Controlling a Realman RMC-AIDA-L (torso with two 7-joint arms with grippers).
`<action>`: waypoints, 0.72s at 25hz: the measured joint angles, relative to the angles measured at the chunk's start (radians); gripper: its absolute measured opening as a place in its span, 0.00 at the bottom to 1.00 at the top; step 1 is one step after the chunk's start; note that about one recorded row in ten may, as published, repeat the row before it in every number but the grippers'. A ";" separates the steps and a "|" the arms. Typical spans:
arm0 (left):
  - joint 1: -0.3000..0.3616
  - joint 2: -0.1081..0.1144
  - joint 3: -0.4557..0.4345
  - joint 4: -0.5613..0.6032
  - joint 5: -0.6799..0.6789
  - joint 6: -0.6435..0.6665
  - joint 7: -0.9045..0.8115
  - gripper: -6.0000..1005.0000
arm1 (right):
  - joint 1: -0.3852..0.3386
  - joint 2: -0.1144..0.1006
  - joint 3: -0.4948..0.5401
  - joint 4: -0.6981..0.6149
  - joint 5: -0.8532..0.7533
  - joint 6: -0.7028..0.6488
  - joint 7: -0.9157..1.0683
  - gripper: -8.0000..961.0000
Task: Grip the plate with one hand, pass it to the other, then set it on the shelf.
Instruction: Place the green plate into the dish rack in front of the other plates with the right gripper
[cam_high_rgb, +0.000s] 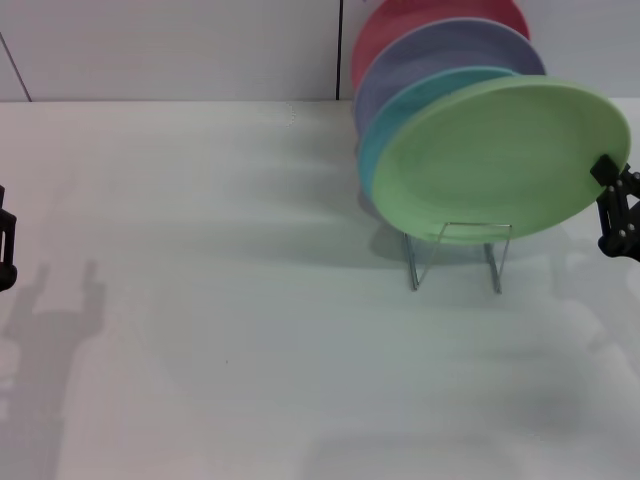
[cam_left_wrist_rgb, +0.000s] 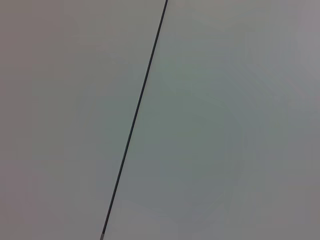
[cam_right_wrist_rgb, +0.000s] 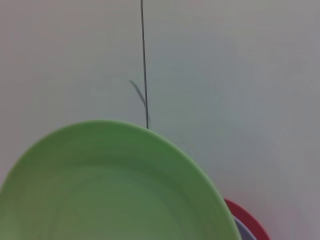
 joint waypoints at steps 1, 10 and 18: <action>0.000 0.000 0.000 0.000 0.000 0.000 0.000 0.59 | 0.000 0.001 0.000 -0.003 0.000 0.000 0.000 0.03; -0.001 0.000 0.003 0.000 0.000 0.000 -0.002 0.59 | 0.000 0.016 0.000 -0.053 0.001 -0.019 0.001 0.03; 0.000 0.004 0.002 0.000 0.009 0.000 -0.010 0.59 | 0.009 0.035 0.001 -0.098 0.004 -0.025 0.002 0.03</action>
